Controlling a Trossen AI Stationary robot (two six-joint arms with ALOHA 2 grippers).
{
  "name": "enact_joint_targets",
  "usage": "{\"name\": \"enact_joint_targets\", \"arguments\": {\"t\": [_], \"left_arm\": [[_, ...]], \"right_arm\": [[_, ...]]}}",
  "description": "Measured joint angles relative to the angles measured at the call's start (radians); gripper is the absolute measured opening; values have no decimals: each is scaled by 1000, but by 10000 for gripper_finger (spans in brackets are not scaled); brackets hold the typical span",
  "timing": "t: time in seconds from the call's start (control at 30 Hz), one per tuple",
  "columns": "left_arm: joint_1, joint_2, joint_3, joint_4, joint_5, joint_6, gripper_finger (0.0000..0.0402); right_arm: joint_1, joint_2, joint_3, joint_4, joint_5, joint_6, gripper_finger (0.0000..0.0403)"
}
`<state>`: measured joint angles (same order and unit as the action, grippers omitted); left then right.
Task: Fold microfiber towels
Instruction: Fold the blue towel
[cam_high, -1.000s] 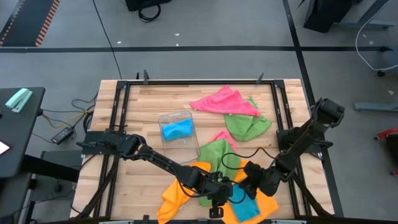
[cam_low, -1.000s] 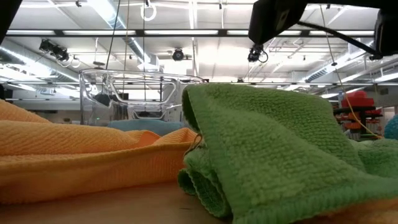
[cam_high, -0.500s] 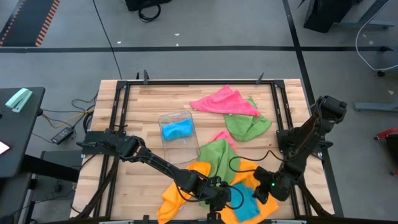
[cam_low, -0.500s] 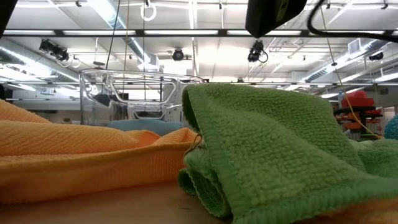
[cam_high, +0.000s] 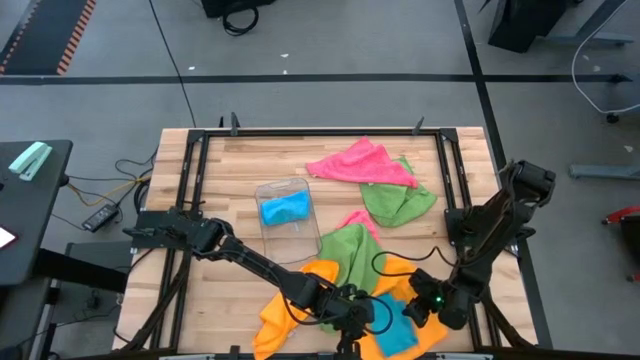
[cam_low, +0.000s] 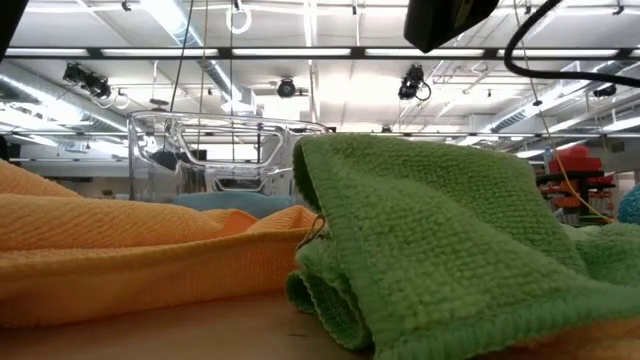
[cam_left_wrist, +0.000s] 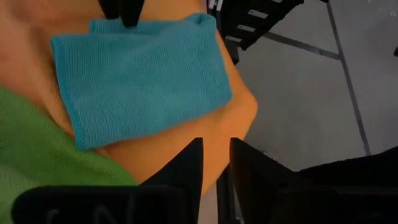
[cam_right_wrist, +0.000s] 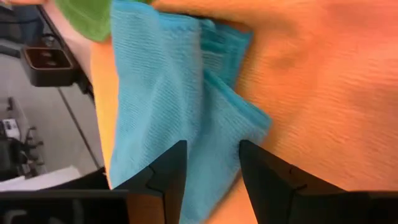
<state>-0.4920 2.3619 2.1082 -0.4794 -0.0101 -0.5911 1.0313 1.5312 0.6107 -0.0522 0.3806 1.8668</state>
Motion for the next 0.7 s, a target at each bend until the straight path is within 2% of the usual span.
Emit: {"name": "enact_joint_targets", "arguments": {"t": [0.43,0.7], "left_arm": [[-6,0,0,3,0,0,86],[1,0,0,3,0,3,88]], "right_arm": [[34,75,0,31,-17,43,151],[-10,75,6,86,19,-64,79]]}}
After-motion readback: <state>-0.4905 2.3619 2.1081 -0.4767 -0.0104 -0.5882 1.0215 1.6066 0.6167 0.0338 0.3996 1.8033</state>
